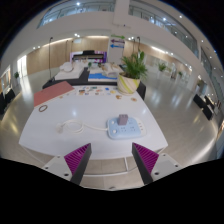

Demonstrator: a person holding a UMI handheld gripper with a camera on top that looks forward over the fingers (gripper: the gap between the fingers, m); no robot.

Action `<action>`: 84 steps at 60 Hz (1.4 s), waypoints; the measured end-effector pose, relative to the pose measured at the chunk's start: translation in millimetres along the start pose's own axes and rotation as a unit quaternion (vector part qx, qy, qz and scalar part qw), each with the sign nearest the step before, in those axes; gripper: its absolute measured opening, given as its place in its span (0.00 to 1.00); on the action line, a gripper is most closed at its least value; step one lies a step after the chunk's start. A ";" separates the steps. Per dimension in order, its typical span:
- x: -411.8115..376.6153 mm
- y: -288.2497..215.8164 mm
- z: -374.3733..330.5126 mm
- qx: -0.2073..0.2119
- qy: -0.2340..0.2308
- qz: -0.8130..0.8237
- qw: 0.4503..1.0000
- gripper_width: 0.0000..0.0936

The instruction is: Unplug charger

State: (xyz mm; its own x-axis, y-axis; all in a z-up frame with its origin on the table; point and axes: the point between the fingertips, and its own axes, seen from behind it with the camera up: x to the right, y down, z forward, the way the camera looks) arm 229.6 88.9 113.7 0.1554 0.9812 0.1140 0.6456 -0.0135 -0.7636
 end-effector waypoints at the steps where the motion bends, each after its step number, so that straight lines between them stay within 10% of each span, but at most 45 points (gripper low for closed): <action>1: 3.2 -2.5 3.9 0.009 0.000 -0.002 1.000 0.92; 44: 34.0 -65.1 196.9 0.136 -0.069 -0.003 0.988 0.88; 55: 38.0 -64.1 213.1 0.128 -0.069 -0.003 0.989 0.28; 84: 119.0 -175.7 139.9 0.191 -0.053 0.072 0.978 0.21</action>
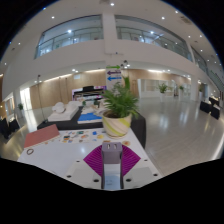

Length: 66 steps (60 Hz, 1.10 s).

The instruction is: Unplug charger

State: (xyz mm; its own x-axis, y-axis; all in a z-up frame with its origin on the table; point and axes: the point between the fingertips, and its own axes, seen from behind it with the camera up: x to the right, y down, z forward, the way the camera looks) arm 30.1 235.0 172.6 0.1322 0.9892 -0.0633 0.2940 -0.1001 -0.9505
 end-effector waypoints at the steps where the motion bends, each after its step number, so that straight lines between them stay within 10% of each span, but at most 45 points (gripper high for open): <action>1: 11.0 -1.1 -0.4 -0.003 0.004 0.001 1.000 0.21; 33: 129.2 166.4 29.6 -0.220 0.023 -0.056 0.974 0.31; 46: 128.5 136.1 22.2 -0.197 0.033 -0.065 0.978 0.93; 66: 65.9 6.1 -169.9 -0.157 0.081 -0.015 0.984 0.91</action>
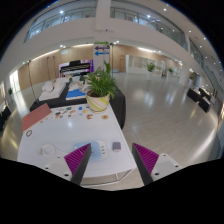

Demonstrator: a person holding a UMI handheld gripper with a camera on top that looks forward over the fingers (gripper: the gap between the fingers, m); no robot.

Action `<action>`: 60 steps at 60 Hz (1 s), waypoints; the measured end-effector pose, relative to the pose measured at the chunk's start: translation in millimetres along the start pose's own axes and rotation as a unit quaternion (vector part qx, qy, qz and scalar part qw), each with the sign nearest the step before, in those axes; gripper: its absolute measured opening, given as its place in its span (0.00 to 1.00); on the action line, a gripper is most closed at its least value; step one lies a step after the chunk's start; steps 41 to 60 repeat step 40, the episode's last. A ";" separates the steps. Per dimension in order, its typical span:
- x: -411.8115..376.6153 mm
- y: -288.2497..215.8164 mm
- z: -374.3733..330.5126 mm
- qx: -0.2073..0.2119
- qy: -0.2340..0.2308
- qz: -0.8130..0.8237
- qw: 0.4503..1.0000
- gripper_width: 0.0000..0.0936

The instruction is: Unplug charger

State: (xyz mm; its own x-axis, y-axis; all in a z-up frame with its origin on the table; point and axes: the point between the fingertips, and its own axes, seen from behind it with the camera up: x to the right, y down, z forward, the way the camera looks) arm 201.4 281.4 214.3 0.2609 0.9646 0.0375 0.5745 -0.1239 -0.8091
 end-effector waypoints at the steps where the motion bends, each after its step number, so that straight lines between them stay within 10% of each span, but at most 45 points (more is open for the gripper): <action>1: -1.0 -0.2 -8.9 0.002 0.004 0.002 1.000 0.91; 21: -30.3 42.9 -134.5 0.015 0.046 0.021 0.999 0.91; 60: -44.2 66.8 -151.6 0.009 0.026 0.012 1.000 0.91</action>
